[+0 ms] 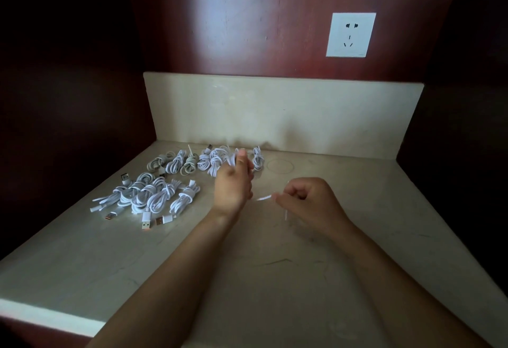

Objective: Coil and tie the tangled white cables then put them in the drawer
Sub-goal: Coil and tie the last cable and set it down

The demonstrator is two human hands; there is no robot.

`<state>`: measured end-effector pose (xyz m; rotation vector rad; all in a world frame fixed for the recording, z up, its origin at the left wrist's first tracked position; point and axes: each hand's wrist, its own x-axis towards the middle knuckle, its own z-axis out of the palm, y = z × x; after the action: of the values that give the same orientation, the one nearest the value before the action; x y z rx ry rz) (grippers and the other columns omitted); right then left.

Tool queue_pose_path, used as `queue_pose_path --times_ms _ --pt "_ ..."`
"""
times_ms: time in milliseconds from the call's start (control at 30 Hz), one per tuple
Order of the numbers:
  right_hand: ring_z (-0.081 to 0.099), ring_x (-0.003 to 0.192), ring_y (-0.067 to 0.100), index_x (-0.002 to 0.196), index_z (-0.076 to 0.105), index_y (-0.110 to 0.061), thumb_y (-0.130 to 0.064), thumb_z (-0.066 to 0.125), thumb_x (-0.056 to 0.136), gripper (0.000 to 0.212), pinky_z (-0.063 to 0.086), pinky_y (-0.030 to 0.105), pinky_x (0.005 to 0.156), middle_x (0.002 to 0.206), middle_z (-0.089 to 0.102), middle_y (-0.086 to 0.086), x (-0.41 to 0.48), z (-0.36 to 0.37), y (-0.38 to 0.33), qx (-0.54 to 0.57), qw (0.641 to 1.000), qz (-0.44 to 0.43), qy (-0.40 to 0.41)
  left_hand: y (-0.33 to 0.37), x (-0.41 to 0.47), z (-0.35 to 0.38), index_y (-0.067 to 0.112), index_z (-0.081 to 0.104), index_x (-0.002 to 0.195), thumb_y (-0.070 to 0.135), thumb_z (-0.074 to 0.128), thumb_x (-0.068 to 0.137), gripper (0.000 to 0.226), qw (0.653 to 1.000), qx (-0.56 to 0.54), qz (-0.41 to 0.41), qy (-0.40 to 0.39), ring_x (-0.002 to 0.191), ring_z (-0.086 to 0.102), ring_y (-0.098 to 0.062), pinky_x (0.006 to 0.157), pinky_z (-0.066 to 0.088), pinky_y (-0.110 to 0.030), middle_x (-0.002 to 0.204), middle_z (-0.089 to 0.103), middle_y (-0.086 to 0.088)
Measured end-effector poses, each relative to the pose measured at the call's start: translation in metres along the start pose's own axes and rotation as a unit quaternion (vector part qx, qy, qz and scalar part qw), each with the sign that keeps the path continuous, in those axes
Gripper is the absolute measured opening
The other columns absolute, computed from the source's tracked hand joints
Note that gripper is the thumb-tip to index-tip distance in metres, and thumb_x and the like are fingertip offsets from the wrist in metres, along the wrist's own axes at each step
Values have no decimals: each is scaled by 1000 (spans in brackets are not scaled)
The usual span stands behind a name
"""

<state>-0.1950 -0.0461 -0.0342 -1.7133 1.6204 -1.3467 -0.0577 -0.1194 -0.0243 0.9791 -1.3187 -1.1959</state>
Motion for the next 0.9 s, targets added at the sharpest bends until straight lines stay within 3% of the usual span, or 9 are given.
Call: queue_pose_path --times_ms 67,167,267,367,433,533,667,800,900 --pt "40 40 1 52 58 -17 -3 72 82 36 32 19 46 42 48 -9 0 -1 -3 74 997 15 7 -2 -2 0 16 48 63 33 37 104 47 994 100 18 -29 36 37 -8 45 32 -22 49 49 7" --pt "42 40 2 56 60 -8 7 63 83 31 34 16 45 43 51 -7 1 -3 -7 133 990 41 22 4 -12 3 15 54 61 34 41 103 48 969 211 9 -129 36 44 -4 47 37 -22 40 52 7" --pt "45 43 2 61 66 -11 -1 68 84 25 35 18 47 45 53 -5 2 -5 -3 101 994 13 31 7 -16 2 17 52 61 44 45 100 48 955 185 -52 -226 40 44 -9 45 35 -20 46 51 4" --pt "51 53 6 77 70 -21 -20 71 83 6 39 23 56 56 57 0 3 -7 7 -5 997 -65 30 8 -13 -5 20 49 63 52 50 94 45 949 104 -123 -271 42 36 -12 42 27 -20 48 41 0" --pt "49 59 4 84 68 -25 -29 65 83 5 38 25 67 57 53 -7 7 -8 13 -133 980 -138 57 8 -12 -7 21 49 64 46 60 89 37 950 22 -154 -270 43 29 -9 42 22 -19 47 34 3" --pt "47 66 8 82 68 -26 -38 51 90 22 29 31 73 56 43 -14 9 -8 17 -318 926 -181 92 12 -12 -3 20 57 70 40 65 80 24 940 -127 -204 -241 38 25 -4 37 18 -13 44 26 9" --pt "61 84 25 84 71 -26 -36 54 89 20 26 33 80 71 66 -1 7 -16 29 -416 901 -81 92 15 -6 -7 22 68 90 41 64 79 23 908 -261 -241 -223 37 24 0 36 16 -10 41 22 11" --pt "54 103 16 110 65 -34 -37 60 89 22 24 30 92 91 65 -10 9 -24 27 -386 918 16 86 8 -4 -6 22 68 104 38 57 92 23 949 -156 -190 -197 39 25 -3 34 20 -14 45 23 10" --pt "54 96 13 121 61 -30 -35 68 86 36 35 33 94 97 59 -14 9 -18 25 -296 944 -39 140 7 -8 -4 21 68 113 36 55 96 26 968 -57 -157 -188 40 27 -5 35 22 -16 45 28 10"
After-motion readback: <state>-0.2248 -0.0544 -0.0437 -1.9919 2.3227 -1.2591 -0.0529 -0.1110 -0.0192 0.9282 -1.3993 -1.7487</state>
